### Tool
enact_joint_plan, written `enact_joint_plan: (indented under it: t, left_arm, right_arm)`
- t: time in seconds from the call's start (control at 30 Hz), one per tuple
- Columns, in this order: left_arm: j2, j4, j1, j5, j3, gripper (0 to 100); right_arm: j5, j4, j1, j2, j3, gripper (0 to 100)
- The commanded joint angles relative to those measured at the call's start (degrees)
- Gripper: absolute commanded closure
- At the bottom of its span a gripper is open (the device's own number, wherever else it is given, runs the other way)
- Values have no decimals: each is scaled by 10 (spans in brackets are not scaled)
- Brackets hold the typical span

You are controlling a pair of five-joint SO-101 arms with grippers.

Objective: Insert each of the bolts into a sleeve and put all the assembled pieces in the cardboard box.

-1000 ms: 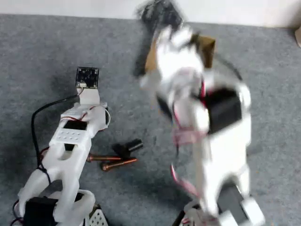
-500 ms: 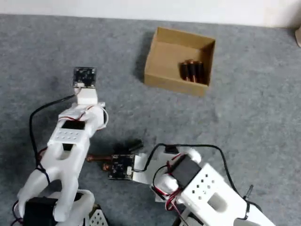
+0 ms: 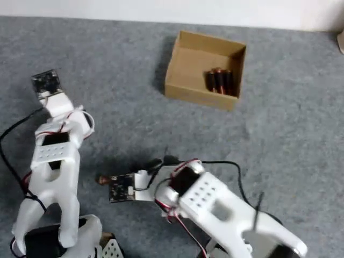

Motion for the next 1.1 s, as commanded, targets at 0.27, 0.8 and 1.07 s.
enact_joint_plan:
  t: [0.27, 0.8, 1.07]
  left_arm:
    - [0, 10, -22, 10, -33, 993]
    - [0, 10, -19, 10, -32, 993]
    - [0, 10, -19, 10, -31, 993]
  right_arm:
    - [69, -103, 83, 329, -190, 595]
    - [70, -106, 82, 454, -255, 907]
    - [66, -103, 72, 480, -257, 992]
